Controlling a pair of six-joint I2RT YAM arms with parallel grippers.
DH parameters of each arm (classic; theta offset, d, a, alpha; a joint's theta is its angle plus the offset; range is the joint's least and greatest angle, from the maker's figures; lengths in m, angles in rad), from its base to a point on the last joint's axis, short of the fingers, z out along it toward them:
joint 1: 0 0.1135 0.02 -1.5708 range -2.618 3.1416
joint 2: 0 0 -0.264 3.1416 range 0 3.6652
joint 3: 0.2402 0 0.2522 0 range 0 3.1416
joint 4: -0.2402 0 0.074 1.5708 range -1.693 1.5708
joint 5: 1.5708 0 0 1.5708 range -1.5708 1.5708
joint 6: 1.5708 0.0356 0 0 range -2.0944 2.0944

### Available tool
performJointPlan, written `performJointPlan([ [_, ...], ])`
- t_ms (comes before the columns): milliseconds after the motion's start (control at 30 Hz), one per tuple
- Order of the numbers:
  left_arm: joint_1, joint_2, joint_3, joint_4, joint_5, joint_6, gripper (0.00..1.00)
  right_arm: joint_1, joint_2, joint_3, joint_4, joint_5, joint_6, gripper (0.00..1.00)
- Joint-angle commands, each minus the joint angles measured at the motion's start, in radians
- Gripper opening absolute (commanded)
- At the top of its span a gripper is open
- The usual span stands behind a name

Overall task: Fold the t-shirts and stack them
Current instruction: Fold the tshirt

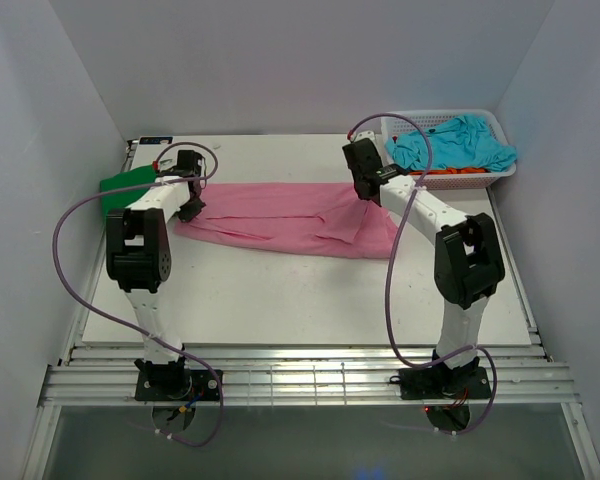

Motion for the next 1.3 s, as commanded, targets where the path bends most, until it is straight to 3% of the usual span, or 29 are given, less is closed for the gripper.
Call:
performJointPlan([
  [0, 0.015, -0.018, 0.026, -0.029, -0.007, 0.000, 0.00, -0.020, 0.019, 0.072, 0.015, 0.006, -0.020, 0.08],
  [633, 0.047, -0.124, -0.075, -0.020, 0.013, -0.041, 0.00, -0.054, 0.059, 0.127, -0.023, 0.019, -0.032, 0.08],
  [1067, 0.090, -0.323, -0.172, -0.021, 0.010, -0.053, 0.00, -0.059, 0.059, 0.118, -0.029, 0.022, -0.029, 0.08],
  [1267, 0.101, -0.302, -0.152, -0.023, 0.050, -0.044, 0.00, -0.059, 0.068, 0.129, -0.035, 0.021, -0.029, 0.08],
])
